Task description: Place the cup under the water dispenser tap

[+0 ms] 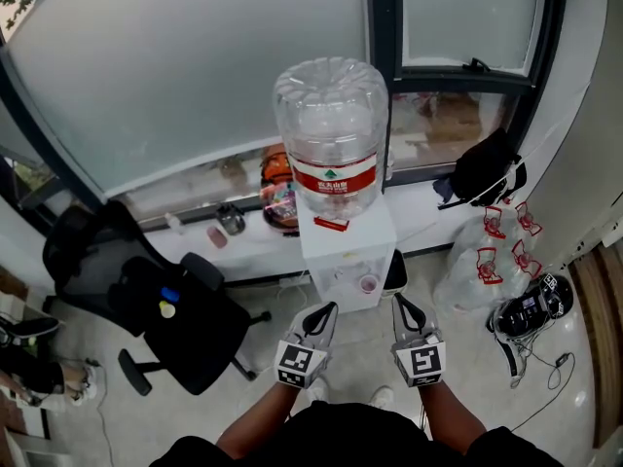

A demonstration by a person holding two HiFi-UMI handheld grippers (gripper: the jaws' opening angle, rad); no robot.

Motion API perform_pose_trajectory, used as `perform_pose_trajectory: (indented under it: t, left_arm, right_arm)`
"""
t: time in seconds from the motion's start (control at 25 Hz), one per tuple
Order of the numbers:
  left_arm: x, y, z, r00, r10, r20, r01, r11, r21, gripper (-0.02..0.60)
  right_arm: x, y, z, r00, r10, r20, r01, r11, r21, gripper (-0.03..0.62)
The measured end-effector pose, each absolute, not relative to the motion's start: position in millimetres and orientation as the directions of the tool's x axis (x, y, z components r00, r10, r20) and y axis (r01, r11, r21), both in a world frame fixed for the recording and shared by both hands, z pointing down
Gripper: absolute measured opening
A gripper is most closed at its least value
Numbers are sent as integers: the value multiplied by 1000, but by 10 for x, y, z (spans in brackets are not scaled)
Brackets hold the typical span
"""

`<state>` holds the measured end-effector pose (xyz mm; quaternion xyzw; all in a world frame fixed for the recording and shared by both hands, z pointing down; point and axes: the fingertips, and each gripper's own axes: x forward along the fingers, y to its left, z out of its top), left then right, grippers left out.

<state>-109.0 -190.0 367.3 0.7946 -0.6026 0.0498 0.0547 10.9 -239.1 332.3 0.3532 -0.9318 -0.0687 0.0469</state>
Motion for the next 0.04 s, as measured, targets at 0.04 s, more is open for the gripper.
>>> perform_pose_trajectory:
  t: [0.04]
  left_arm:
    - [-1080,-1906,3671,273,-951,146,-962,-272,26,18]
  right_arm:
    - [104,-2398,3316,-745,-666,36,-654,740,159,2]
